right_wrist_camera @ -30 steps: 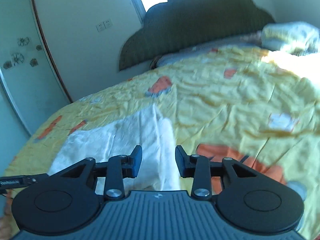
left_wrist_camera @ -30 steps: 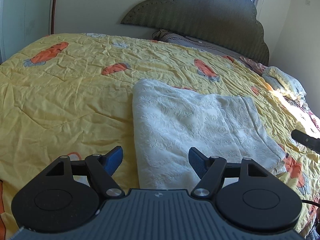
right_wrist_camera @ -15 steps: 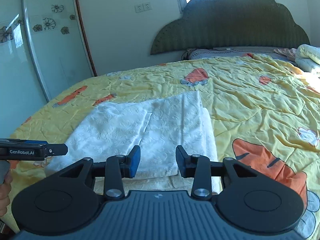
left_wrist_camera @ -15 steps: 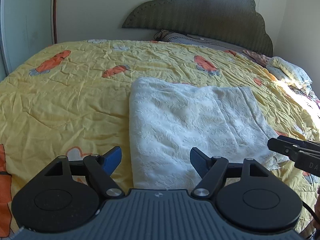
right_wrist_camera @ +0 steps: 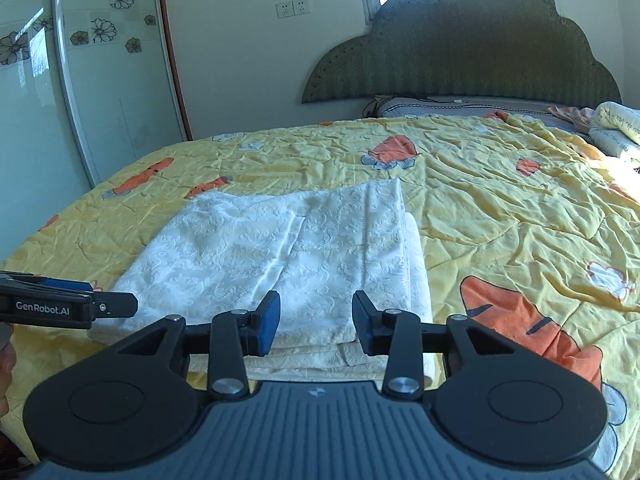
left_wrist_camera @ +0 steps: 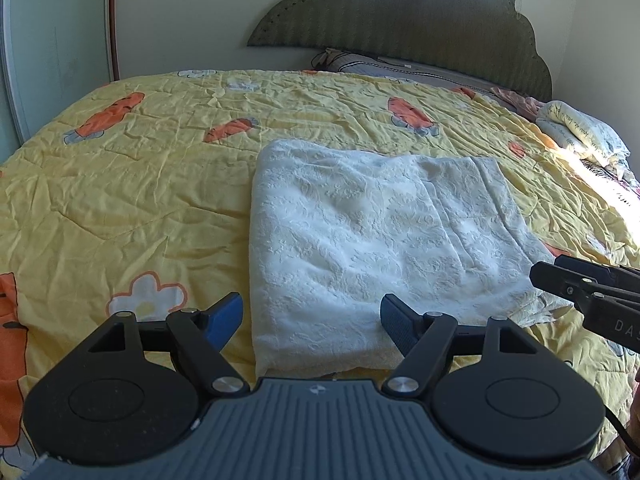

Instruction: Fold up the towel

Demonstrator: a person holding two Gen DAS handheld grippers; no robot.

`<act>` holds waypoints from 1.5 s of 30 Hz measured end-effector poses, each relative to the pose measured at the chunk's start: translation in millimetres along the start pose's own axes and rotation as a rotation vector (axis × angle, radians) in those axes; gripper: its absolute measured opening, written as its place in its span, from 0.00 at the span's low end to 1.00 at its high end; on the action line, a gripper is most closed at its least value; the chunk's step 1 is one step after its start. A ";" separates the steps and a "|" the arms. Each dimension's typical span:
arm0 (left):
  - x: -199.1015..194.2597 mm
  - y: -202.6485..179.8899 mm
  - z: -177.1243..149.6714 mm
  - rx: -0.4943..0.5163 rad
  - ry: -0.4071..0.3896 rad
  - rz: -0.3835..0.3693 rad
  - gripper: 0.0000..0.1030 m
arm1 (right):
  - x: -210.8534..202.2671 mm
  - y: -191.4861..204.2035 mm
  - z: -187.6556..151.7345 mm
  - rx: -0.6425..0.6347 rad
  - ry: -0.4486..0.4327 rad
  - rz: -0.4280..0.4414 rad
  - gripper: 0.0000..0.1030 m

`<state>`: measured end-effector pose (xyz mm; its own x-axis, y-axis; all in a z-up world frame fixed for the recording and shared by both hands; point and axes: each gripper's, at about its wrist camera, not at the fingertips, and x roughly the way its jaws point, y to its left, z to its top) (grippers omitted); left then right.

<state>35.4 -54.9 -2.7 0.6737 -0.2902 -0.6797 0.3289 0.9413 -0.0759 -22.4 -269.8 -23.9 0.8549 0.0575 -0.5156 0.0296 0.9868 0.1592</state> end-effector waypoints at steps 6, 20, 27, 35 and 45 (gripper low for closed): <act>-0.2 -3.6 -2.2 0.023 0.005 0.002 0.79 | 11.2 4.3 -8.7 -0.068 0.054 -0.057 0.49; 0.5 5.0 0.0 0.038 -0.005 -0.021 0.84 | 11.8 2.6 -9.3 -0.072 0.047 -0.059 0.50; 15.5 39.0 17.7 -0.092 0.045 -0.124 0.84 | 11.5 -28.4 1.5 0.051 0.023 -0.034 0.50; 64.2 77.9 46.9 -0.267 0.167 -0.356 0.84 | 49.3 -98.0 15.4 0.283 0.097 0.060 0.52; 93.9 76.3 47.8 -0.295 0.202 -0.374 0.84 | 53.4 -93.4 21.4 0.241 0.101 0.066 0.62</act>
<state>155.4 -18.6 -37.5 0.3948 -0.6046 -0.6918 0.3022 0.7965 -0.5237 31.6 -362.1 -48.3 0.8032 0.1473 -0.5772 0.1084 0.9166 0.3849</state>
